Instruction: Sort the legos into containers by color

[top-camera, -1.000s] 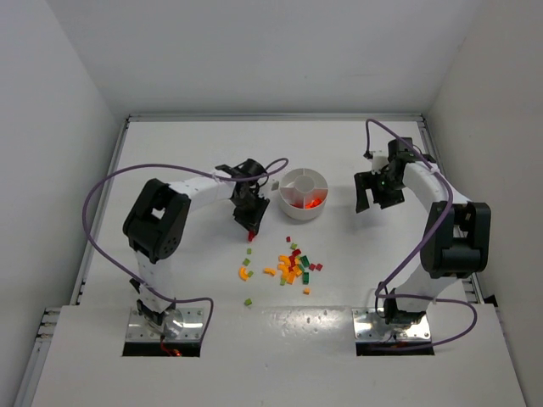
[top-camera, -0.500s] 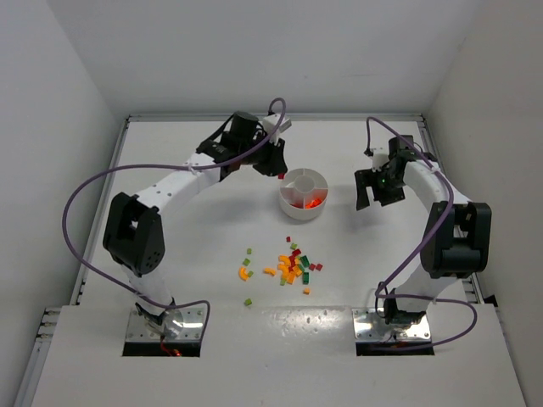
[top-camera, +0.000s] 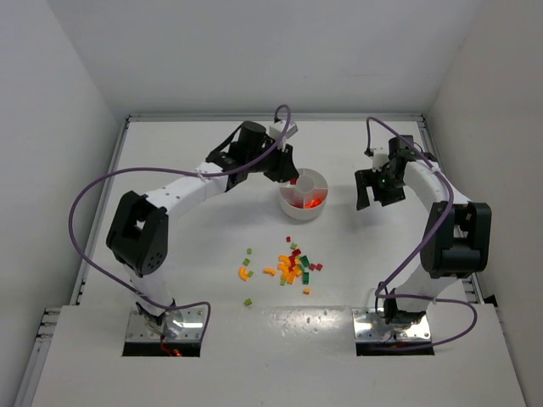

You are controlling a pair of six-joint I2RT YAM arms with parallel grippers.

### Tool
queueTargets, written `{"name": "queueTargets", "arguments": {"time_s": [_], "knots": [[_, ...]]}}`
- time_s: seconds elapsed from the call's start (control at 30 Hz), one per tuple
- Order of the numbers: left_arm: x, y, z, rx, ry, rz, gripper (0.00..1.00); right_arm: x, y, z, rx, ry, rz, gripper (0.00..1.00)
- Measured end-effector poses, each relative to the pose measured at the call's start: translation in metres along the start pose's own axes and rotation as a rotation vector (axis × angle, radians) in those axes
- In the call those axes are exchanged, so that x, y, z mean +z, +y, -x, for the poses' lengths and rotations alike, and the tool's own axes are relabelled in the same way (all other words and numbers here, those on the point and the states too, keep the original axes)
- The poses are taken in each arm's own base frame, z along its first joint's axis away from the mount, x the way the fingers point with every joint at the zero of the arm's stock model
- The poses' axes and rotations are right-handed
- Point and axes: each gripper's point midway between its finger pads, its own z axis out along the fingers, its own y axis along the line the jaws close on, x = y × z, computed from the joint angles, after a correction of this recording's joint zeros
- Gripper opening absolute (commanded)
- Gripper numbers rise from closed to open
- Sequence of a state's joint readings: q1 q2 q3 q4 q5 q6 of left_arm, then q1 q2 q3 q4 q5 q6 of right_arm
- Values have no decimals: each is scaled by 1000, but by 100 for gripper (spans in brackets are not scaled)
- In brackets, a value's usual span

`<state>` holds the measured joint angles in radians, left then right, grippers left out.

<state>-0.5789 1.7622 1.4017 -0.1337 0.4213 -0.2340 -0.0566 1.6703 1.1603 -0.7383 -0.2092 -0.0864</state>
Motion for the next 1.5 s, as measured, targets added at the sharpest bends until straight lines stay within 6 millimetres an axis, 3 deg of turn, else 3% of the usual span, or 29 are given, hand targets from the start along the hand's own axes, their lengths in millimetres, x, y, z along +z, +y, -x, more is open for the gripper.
{"name": "queueTargets", "arguments": {"time_s": [0.43, 0.73, 1.07, 1.13, 1.17, 1.37, 1.5], "knots": [[18, 2, -22, -46, 31, 3, 24, 0, 0, 0, 0, 0, -2, 83], [20, 6, -33, -58, 52, 19, 47, 0, -2, 0, 0, 2, -9, 83], [21, 10, -34, -39, 51, 44, 55, 0, -3, -1, 0, 3, -16, 83], [17, 13, -33, 16, 59, 60, 70, -1, -3, 0, -1, 1, -16, 83], [12, 13, -33, 53, 83, 65, 97, -2, -3, 0, -1, -1, -17, 83], [-20, 4, 12, 315, 92, 72, 100, -6, -4, 0, -4, -11, -30, 83], [-46, -7, 11, 407, 108, 44, 98, -6, -3, -3, -7, -11, -32, 83]]}}
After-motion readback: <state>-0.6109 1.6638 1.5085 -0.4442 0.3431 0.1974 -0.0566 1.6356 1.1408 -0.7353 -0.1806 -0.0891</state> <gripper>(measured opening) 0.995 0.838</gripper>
